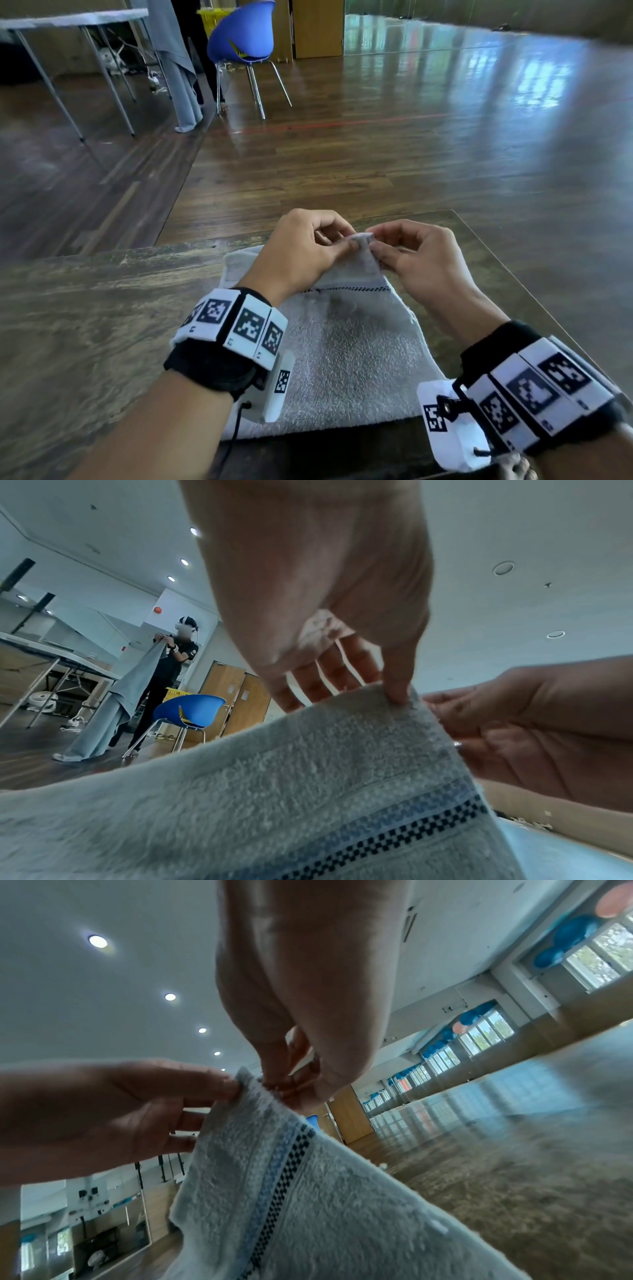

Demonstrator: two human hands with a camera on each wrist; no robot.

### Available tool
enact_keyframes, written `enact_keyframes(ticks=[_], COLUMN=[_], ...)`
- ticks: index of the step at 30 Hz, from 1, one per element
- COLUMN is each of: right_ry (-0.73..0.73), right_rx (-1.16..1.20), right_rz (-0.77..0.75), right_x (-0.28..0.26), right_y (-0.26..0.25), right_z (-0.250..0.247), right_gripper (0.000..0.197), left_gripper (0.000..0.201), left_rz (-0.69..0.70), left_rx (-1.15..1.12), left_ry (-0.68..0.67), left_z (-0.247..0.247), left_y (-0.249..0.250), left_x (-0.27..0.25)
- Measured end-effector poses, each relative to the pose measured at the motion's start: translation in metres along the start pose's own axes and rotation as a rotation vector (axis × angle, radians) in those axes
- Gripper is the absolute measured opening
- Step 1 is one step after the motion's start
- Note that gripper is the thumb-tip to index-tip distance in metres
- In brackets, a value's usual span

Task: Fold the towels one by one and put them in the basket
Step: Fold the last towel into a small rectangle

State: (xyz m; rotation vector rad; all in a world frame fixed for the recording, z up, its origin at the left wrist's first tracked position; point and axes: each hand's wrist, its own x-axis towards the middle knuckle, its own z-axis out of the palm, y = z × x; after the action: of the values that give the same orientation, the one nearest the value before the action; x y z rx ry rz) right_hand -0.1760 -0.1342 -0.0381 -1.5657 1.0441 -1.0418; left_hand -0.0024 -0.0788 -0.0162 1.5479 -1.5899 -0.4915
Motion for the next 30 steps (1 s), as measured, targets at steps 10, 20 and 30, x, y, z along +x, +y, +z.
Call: enact_keyframes(ticks=[10,20,30], right_ry=[-0.065,-0.09,-0.112], right_rx=[0.088,0.057,-0.077], right_rz=[0.006,0.0,-0.105], right_x=[0.003,0.0,0.002], right_y=[0.001,-0.002,0.0], right_z=[0.004,0.01,0.007], right_gripper=[0.019,0.007,0.007], left_gripper=[0.02,0.019,0.037], left_rz=[0.003,0.053,0.021], left_rx=[-0.01,0.049,0.186], left_ry=[0.103,0.106,0.009], left_z=[0.0,0.0,0.001], left_y=[0.001,-0.003,-0.009], left_x=[-0.002,-0.003,-0.003])
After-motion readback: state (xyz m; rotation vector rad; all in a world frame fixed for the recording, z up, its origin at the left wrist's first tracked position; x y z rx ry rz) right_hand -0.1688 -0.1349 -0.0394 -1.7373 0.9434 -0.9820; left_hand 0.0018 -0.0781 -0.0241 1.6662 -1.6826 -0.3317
